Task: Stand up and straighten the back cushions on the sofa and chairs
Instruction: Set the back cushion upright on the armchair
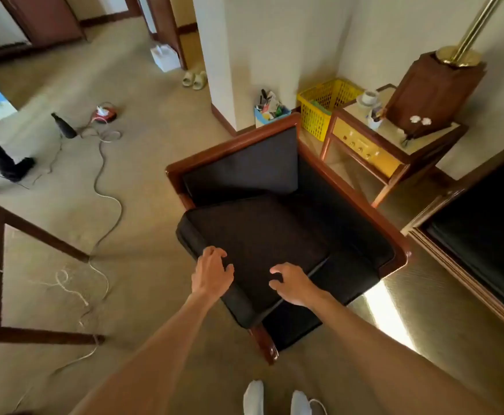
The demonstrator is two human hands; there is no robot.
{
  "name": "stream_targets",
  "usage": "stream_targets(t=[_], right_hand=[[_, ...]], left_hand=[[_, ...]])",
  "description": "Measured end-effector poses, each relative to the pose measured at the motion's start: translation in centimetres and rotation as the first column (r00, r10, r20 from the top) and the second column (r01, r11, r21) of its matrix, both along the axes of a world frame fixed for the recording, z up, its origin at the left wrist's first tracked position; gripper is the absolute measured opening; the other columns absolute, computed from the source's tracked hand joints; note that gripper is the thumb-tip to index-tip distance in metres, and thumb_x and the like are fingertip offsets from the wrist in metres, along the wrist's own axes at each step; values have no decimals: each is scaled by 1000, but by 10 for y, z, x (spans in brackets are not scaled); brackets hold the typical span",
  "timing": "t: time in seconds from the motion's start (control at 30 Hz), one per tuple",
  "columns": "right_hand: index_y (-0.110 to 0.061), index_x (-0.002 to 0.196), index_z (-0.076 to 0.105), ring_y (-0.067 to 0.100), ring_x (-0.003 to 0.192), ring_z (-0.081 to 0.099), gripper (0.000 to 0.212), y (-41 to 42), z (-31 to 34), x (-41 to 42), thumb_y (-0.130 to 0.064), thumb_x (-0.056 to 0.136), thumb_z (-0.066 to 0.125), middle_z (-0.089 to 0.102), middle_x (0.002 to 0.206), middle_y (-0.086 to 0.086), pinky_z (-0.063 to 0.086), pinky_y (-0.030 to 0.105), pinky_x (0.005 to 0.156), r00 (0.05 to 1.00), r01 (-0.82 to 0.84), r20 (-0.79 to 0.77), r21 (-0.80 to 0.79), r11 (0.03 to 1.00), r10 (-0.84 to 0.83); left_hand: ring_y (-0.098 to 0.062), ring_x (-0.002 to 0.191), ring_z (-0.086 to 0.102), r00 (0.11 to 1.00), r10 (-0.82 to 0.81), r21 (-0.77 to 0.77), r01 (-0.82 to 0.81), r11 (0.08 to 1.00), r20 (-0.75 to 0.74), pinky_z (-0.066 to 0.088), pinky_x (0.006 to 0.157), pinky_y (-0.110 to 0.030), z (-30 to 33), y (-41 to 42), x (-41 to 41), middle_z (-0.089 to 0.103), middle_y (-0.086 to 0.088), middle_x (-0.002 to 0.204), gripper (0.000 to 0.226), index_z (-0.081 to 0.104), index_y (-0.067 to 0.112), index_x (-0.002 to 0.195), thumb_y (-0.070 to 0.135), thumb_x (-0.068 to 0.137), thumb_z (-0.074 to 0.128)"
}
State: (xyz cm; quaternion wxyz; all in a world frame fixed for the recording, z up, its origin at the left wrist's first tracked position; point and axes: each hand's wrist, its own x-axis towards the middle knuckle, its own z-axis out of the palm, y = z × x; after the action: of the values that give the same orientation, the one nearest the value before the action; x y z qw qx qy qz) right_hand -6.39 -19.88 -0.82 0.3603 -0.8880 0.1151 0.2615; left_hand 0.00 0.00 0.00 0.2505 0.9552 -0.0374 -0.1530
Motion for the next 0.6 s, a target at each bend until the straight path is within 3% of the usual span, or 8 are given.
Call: stream_targets(t=[0.2,0.33,0.47,0.6], right_hand=[[-17,151,28,26,142,30,64,36,-36,-20,-34,96,55,25,156,6,33,41,113,997,-8,-71,-15,1000,6],[-20,154,14,27,148,12,75,61,-54,-23,-43,95,54,9,162,7,31,48,115,999,6,-46,-87,996,-10],[-22,155,9,26,150,4,78,70,-64,-22,-48,96,51,3,164,5,30,50,114,999,38,-22,-120,992,-41],[-25,156,7,24,151,2,77,69,-66,-23,-49,96,50,1,164,2,30,48,113,999,33,-22,-124,992,-36]], left_hand=[[-31,115,52,982,186,-58,-187,981,-20,47,88,-43,-34,26,14,44,-8,128,42,50,12,119,31,86,69],[-34,116,49,914,368,-174,-396,902,-171,41,93,-41,-44,27,25,42,-13,130,70,40,8,125,44,78,78],[-30,121,46,855,409,-277,-497,822,-320,43,97,-40,-61,25,30,37,-10,136,94,25,14,131,52,67,83],[-38,129,47,707,522,-259,-680,686,-476,48,100,-52,-73,26,43,37,-16,149,134,-5,27,152,55,59,87]])
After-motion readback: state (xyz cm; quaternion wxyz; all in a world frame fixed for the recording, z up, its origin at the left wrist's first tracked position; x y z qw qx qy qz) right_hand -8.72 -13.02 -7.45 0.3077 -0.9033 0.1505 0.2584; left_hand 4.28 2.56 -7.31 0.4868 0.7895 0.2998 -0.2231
